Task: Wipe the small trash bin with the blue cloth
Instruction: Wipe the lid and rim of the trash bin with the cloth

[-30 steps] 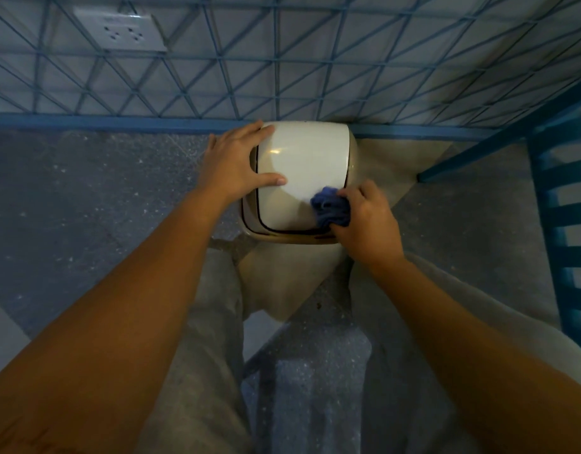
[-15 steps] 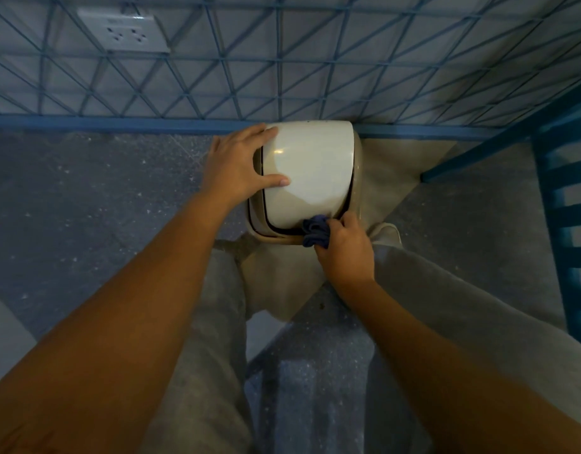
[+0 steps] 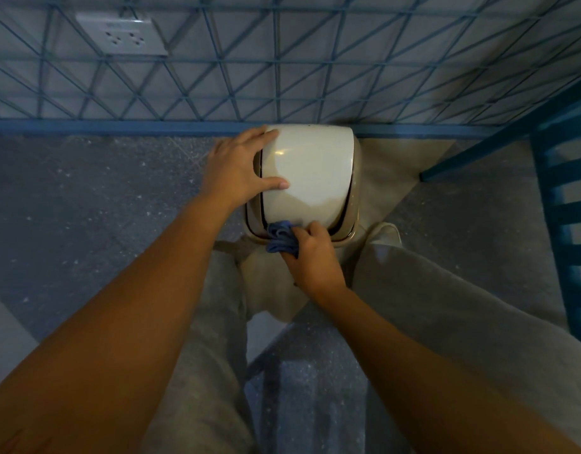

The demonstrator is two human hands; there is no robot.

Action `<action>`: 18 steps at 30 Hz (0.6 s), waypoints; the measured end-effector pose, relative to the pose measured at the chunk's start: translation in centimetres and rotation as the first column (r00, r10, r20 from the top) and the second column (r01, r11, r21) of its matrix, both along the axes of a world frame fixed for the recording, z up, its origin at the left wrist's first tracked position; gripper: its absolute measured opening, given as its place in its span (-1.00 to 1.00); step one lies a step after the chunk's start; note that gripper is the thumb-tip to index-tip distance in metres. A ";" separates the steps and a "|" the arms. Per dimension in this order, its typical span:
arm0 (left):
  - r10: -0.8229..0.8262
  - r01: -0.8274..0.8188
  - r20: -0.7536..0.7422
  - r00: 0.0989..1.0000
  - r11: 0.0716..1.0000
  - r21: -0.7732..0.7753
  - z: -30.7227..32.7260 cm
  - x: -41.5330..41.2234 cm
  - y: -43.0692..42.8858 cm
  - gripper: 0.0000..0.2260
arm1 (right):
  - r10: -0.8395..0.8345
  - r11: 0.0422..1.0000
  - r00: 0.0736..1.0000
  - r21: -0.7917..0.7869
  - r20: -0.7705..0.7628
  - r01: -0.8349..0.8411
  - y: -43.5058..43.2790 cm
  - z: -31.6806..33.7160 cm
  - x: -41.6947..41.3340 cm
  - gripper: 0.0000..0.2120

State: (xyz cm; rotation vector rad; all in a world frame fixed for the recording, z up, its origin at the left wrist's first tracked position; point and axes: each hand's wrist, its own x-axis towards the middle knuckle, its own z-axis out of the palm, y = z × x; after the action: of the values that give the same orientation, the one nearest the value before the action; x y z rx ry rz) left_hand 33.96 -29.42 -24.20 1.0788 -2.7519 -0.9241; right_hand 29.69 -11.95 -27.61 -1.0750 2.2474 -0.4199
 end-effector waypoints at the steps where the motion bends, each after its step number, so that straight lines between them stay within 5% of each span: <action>1: 0.001 -0.001 0.007 1.000 1.000 0.000 0.0 0.0 0.0 -0.24 | 0.008 1.000 1.000 -0.009 0.027 -0.007 -0.3 0.0 0.2 -0.63; 8: -0.032 0.031 0.067 0.997 0.999 0.021 0.0 -0.1 -0.1 -0.24 | -0.047 0.977 0.981 -0.195 0.185 0.084 -0.5 2.9 -1.5 -0.75; 13: -0.038 0.036 0.020 0.999 0.993 0.115 -0.1 0.0 0.3 -0.24 | -0.082 0.953 0.988 -0.280 0.129 0.115 -0.4 5.7 -5.0 -0.72; 18: 0.182 -0.178 -0.028 0.983 0.978 0.111 1.8 -0.3 2.3 -0.43 | -0.302 0.860 0.914 -0.336 0.272 0.384 -0.3 7.9 -9.2 -0.89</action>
State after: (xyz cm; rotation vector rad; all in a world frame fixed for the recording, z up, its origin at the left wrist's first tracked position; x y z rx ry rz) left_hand 33.70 -27.14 -22.43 1.2876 -2.5476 -1.0657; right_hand 20.45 -12.24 -19.69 -0.7516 2.2143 -1.1140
